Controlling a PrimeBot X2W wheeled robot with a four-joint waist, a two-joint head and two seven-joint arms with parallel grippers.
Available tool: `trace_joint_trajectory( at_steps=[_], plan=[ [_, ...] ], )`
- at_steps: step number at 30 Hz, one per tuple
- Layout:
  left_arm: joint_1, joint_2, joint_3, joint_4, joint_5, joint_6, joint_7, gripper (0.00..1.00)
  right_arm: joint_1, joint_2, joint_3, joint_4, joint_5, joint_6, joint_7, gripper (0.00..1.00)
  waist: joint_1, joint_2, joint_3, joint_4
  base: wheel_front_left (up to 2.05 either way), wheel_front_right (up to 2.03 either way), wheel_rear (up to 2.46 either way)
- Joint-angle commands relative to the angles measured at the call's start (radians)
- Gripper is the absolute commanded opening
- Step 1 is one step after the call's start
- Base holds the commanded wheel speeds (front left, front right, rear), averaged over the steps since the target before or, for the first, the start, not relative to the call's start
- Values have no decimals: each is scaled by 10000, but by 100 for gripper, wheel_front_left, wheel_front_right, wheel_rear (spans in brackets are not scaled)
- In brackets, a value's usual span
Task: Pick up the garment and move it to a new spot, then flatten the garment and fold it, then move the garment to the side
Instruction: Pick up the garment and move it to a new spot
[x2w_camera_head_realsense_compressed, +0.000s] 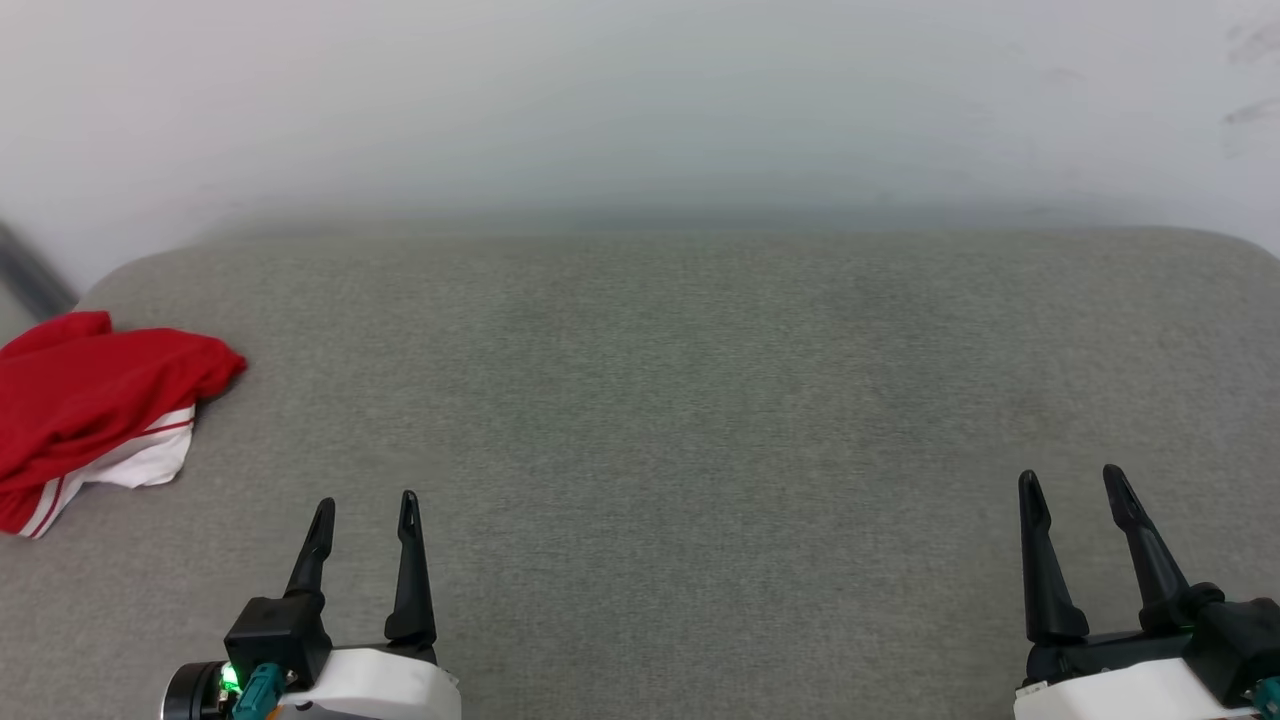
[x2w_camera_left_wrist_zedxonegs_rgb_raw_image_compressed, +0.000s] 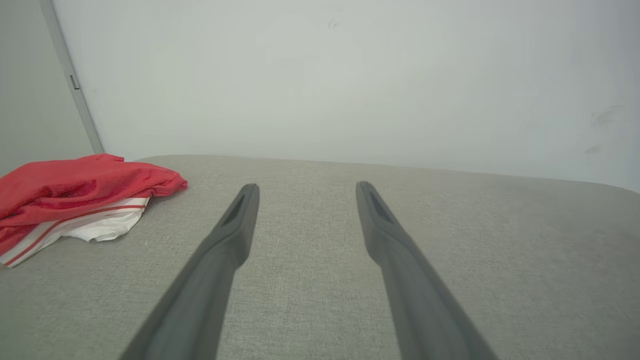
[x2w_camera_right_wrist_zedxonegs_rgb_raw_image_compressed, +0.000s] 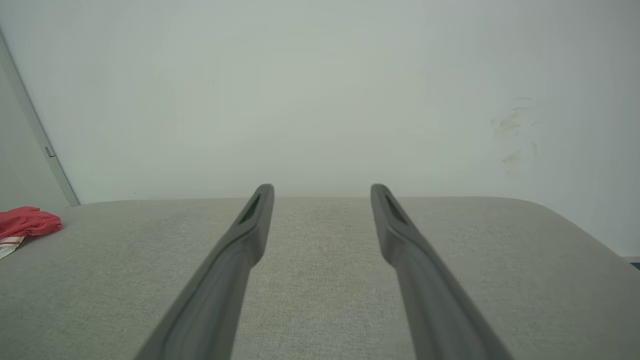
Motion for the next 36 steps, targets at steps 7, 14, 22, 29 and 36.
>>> trace_joint_trajectory(
  at_steps=[7,14,22,29,36],
  plan=[
    [-72,-5,158,30,23,99,-28,100,175,-35,35,-76,-136,-3,-21,100,0,0,41,915,0,0,0],
    [-50,-3,292,32,123,133,-26,100,189,-34,74,-100,-196,-3,-21,100,0,0,75,2040,0,0,0],
    [123,-2,527,-1,79,316,-26,100,339,-32,210,-77,-209,-3,-21,100,0,0,-22,3228,0,0,0],
    [165,-5,613,-30,60,374,-26,100,393,-34,219,-80,-243,-3,-20,100,0,0,-60,4184,0,0,0],
    [281,-5,756,-88,96,477,-26,100,239,-32,323,-30,-268,-3,-21,100,0,0,-23,4793,0,0,0]
  ],
)
